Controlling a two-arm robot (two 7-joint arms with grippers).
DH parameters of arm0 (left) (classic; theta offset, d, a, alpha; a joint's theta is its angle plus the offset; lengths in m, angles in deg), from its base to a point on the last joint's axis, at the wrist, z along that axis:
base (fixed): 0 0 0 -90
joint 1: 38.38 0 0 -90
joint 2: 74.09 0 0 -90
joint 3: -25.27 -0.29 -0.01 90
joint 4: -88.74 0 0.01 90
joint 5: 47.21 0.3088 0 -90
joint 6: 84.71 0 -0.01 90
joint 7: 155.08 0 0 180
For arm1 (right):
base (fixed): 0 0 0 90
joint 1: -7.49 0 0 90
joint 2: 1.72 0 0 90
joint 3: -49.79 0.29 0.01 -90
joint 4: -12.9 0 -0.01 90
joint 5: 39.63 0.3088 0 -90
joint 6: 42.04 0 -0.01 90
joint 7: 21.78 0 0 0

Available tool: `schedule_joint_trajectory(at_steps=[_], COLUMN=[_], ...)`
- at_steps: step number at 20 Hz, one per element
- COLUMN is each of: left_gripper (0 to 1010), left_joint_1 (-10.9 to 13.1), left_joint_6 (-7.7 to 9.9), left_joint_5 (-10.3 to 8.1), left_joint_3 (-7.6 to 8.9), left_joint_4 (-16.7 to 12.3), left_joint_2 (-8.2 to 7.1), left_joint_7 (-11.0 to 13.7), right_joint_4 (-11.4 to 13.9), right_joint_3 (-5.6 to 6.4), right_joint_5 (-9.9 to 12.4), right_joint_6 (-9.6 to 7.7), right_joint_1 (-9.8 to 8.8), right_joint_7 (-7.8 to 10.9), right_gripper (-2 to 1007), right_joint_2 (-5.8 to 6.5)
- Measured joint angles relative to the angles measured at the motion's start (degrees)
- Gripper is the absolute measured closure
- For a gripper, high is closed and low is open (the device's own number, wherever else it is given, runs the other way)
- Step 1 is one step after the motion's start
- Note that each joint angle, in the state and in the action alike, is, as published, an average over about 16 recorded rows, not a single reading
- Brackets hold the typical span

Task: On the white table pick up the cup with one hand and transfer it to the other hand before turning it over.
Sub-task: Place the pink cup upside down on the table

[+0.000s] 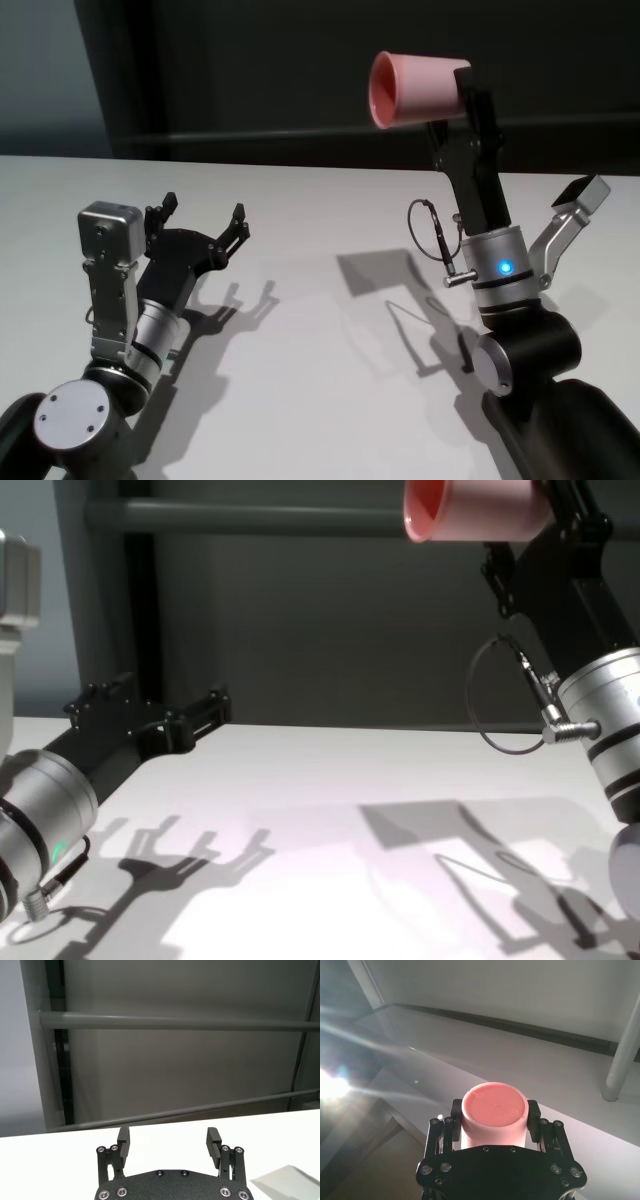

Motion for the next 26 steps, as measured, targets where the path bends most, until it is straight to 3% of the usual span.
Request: schedule_joint_trajectory(at_steps=[6, 18, 21, 26], left_gripper=[7, 7, 7, 7], left_joint_1=[0.24, 0.09, 0.08, 0.06], left_joint_6=[0.92, 1.53, 1.47, 1.34], left_joint_5=[1.09, 1.23, 1.18, 1.08], left_joint_3=[-0.08, -0.07, -0.06, -0.05], left_joint_4=[-0.11, 0.17, 0.19, 0.22], left_joint_2=[0.34, 0.48, 0.48, 0.47], left_joint_7=[0.38, 1.09, 1.06, 1.01], right_joint_4=[0.00, 0.33, 1.31, 4.64], right_joint_3=[0.00, -0.28, -1.10, -3.52], right_joint_5=[0.00, -0.22, -1.23, -5.76], right_joint_6=[0.00, 0.04, 0.34, 2.39], right_joint_1=[0.00, -0.04, -0.16, -0.54], right_joint_7=[0.00, -0.31, -1.26, -5.17], right_gripper=[261, 261, 261, 261], right_joint_2=[0.00, 0.27, 1.16, 4.21])
